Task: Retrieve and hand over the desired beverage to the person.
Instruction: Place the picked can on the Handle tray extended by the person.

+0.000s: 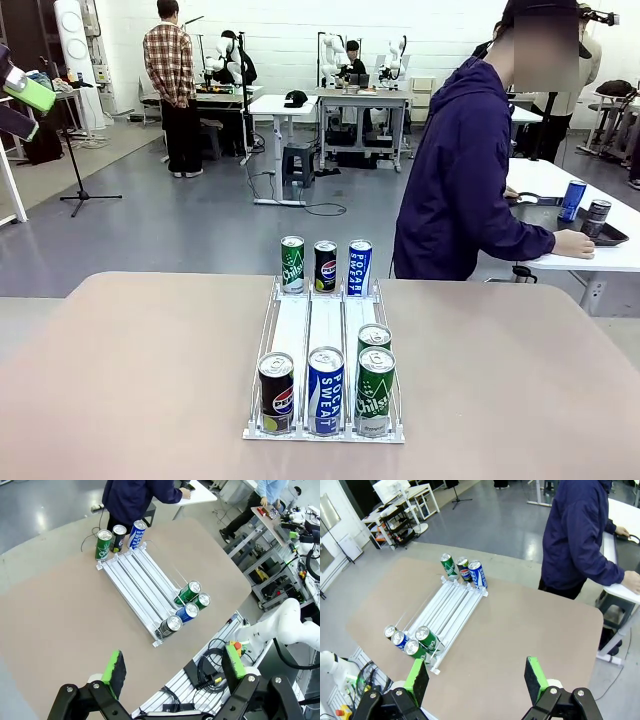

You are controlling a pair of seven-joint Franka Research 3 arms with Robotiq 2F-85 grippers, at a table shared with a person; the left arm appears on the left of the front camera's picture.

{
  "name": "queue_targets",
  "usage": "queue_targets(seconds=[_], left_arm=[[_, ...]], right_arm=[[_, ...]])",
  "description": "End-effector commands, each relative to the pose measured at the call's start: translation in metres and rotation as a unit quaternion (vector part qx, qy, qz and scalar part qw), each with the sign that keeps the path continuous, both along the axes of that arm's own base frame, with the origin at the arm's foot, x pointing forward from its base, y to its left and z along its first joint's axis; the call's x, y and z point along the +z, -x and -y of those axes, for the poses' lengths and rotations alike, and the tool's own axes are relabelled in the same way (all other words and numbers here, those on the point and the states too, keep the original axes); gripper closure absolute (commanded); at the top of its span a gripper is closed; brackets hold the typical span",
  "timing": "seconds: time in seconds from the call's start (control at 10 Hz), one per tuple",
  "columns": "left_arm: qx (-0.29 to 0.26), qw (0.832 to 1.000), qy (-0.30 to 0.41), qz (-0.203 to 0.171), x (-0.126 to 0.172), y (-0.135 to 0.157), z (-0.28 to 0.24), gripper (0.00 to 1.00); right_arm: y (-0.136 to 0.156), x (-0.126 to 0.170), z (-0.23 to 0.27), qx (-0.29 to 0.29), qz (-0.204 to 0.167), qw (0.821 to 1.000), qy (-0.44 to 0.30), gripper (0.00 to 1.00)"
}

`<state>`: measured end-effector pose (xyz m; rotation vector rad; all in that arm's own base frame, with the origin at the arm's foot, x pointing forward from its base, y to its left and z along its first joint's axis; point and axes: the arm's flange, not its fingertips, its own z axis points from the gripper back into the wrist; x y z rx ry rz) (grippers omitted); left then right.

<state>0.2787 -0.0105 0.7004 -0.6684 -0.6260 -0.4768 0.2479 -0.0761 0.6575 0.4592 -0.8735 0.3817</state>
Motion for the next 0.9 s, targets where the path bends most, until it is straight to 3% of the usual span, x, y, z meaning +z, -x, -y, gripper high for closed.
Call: queue_targets(seconds=[0.0,0.8], left_arm=[[-0.010,1.000,0.006,0.006,-0.0014,0.0012,-0.0007,0.00],[-0.010,1.000,0.006,0.006,-0.0014,0.0012,-0.0007,0.00]], right_arm=[[-0.0018,-0.0007,-0.0020,0.010,0.002,1.000,-0.007,0.00],[-0.0018,-0.0007,-0.0020,0.010,0.002,1.000,-0.007,0.00]])
